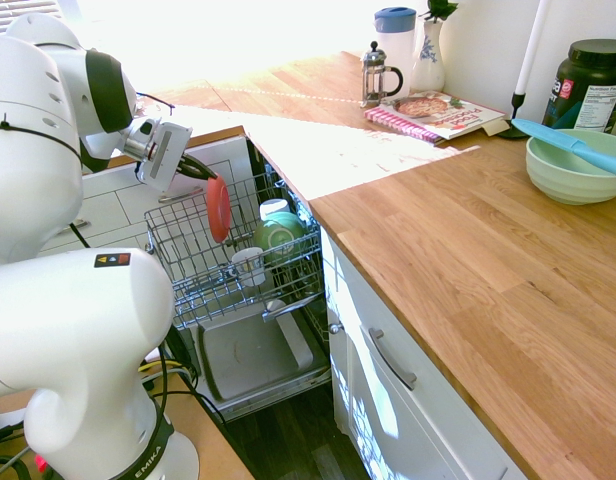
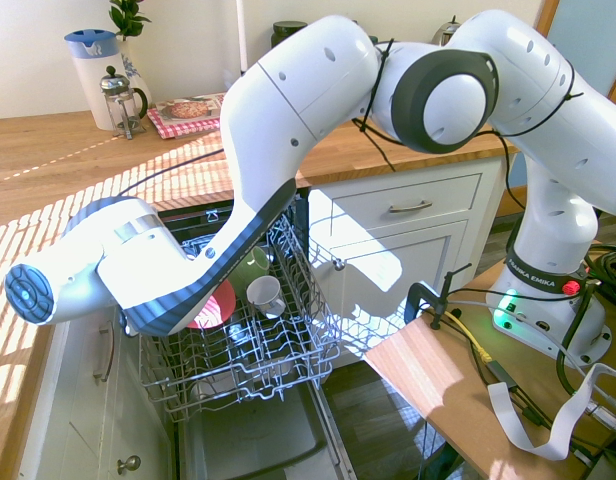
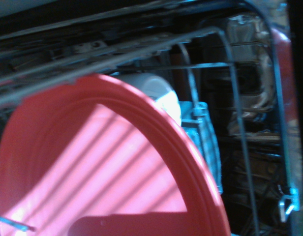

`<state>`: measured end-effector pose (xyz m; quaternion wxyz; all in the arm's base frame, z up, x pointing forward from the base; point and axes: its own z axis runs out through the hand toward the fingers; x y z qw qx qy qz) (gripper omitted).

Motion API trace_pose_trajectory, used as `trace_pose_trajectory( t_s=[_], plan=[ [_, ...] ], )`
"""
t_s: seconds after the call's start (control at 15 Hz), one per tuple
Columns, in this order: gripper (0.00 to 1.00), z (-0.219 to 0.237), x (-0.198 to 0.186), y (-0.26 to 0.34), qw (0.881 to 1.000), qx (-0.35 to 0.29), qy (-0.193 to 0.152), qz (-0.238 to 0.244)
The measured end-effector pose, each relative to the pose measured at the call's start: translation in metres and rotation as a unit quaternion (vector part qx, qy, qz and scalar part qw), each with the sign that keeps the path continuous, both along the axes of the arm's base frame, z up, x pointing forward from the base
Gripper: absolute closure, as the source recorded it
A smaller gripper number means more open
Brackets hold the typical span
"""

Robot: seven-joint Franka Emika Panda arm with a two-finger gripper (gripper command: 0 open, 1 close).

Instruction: Put the plate in the dishwasher

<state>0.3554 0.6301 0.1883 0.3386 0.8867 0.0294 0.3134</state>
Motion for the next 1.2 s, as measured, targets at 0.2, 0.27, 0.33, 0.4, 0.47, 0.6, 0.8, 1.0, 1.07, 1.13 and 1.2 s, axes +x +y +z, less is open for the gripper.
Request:
trace_pose_trajectory(
  t_s=[0.2,0.27,0.33,0.4,0.47,0.6,0.8,1.0,1.07,1.13,1.2],
  plan=[
    [0.0,-0.006,0.001,0.008,0.998,0.014,0.065,-0.014],
    [0.0,-0.004,0.005,0.008,0.995,0.021,0.093,-0.022],
    [0.0,-0.001,0.01,0.006,0.992,0.026,0.12,-0.032],
    [0.0,0.0,0.015,0.005,0.987,0.031,0.15,-0.039],
    [0.0,0.0,0.018,0.004,0.982,0.034,0.179,-0.043],
    [0.0,0.005,0.022,0.007,0.973,0.05,0.219,-0.044],
    [0.0,0.021,0.027,0.011,0.968,0.071,0.236,-0.047],
    [0.0,0.053,0.052,0.007,0.963,0.11,0.238,-0.059],
    [0.0,0.072,0.066,0.001,0.96,0.129,0.239,-0.065],
    [0.0,0.097,0.084,-0.008,0.956,0.152,0.239,-0.074],
    [0.0,0.125,0.104,-0.021,0.951,0.179,0.239,-0.083]
  ],
)
